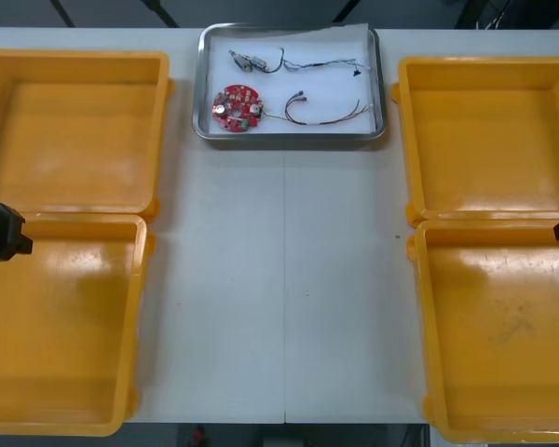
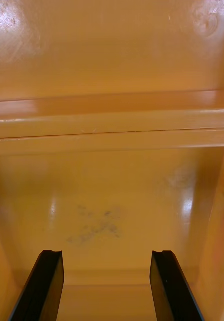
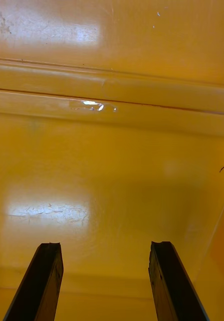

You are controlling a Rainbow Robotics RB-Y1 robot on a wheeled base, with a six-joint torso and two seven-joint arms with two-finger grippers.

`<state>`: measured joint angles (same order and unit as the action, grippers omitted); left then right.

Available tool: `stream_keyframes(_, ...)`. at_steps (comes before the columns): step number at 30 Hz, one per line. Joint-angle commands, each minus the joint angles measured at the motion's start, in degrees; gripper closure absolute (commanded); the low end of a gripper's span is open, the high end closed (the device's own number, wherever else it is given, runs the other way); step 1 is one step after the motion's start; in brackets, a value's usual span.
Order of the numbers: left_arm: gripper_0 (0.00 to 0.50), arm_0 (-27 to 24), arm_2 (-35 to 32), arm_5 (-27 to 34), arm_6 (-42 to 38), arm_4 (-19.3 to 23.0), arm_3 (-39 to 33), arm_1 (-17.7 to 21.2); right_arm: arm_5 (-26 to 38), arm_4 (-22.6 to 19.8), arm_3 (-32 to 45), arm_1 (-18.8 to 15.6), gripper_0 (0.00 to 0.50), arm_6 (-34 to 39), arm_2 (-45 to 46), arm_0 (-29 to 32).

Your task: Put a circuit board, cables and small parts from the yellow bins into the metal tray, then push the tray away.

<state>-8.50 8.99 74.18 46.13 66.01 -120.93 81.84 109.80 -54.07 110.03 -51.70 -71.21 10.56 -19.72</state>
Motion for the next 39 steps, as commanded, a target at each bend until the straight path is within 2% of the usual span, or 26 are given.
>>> stream_keyframes(1,0.000,0.59,-0.46,-0.35,4.41,-0.53,-0.98,-0.54,0.20,-0.08,1.68,-1.91,0.000,1.60,1.57,0.56)
stream_keyframes(39,0.000,0.59,-0.46,-0.35,4.41,-0.53,-0.98,-0.54,0.20,-0.08,1.68,-1.91,0.000,1.60,1.57,0.56)
